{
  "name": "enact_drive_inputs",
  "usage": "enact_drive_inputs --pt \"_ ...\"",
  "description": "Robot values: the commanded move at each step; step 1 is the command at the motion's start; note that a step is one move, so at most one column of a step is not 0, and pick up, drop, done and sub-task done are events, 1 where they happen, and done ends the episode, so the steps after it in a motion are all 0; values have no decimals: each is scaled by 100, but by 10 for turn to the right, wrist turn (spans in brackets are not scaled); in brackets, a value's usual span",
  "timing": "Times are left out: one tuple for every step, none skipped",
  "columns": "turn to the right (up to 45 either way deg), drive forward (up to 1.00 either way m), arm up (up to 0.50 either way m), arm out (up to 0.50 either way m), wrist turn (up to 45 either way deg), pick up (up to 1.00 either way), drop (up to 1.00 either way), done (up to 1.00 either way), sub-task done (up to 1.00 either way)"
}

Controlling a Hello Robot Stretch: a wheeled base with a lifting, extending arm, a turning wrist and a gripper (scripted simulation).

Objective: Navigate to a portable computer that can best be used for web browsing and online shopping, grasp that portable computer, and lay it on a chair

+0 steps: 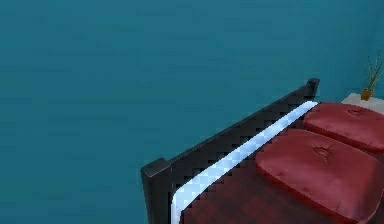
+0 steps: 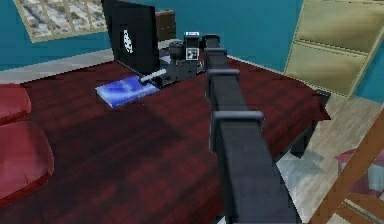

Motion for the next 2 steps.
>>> enact_drive_inputs --pt "0 0 0 0 -450 0 0 0 0" --pt "0 0 0 0 -450 0 0 0 0"
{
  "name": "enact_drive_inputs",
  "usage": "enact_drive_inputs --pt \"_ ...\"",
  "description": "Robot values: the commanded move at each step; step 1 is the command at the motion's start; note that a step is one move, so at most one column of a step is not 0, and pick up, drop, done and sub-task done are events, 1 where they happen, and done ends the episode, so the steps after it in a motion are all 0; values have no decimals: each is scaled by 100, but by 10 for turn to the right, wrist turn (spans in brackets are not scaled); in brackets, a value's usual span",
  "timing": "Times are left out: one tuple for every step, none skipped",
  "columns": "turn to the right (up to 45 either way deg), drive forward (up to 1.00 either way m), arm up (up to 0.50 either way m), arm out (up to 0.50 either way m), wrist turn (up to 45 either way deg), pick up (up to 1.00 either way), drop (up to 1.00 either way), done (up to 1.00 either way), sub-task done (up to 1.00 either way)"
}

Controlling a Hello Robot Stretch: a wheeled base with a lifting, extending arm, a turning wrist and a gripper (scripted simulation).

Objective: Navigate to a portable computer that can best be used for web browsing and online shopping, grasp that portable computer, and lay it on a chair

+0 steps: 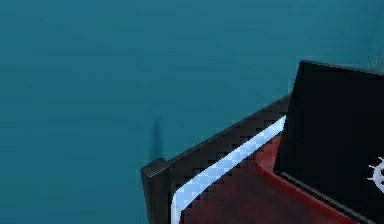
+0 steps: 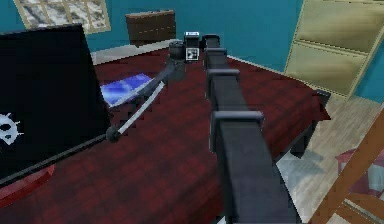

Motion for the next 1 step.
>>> enact_drive_inputs --pt "0 0 0 0 -90 0 0 0 0"
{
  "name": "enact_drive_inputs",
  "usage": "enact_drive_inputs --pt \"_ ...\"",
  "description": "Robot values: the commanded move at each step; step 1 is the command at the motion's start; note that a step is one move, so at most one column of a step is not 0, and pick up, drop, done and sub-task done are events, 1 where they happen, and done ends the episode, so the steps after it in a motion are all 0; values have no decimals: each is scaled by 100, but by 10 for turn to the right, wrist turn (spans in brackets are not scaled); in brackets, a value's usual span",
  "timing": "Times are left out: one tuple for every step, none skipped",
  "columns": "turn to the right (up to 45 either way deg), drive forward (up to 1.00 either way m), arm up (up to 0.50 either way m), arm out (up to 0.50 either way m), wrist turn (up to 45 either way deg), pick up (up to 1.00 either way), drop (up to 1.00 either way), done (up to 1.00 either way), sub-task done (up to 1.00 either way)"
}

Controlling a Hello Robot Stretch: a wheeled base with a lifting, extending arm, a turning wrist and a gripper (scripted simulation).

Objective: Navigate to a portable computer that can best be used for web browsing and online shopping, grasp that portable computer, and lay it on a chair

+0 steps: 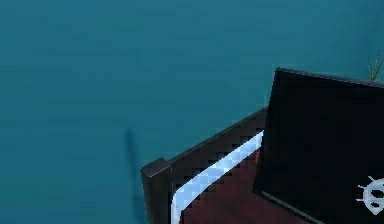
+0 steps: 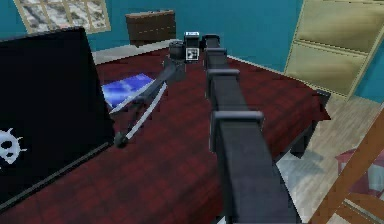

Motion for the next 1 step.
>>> enact_drive_inputs --pt "0 0 0 -40 0 0 0 0 0"
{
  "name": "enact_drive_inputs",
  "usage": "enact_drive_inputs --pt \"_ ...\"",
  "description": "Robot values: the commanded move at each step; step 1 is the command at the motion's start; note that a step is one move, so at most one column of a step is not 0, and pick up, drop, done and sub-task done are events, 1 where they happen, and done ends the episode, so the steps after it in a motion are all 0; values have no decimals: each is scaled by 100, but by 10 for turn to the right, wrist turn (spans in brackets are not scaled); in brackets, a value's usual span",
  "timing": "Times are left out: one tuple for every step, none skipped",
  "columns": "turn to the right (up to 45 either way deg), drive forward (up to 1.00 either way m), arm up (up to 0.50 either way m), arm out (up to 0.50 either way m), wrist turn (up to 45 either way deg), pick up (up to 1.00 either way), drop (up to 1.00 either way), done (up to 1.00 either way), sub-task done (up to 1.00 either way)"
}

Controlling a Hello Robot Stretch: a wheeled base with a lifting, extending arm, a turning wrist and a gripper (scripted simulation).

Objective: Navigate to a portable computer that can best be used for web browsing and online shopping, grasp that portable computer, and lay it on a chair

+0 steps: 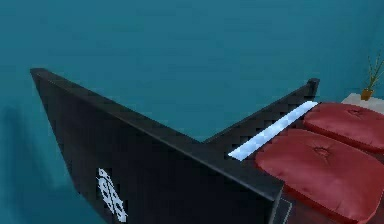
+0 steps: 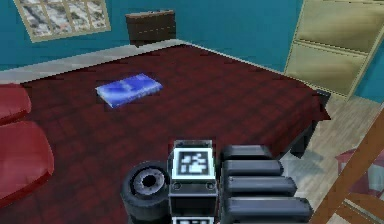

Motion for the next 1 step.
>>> enact_drive_inputs --pt "-450 0 0 0 0 0 0 0 0"
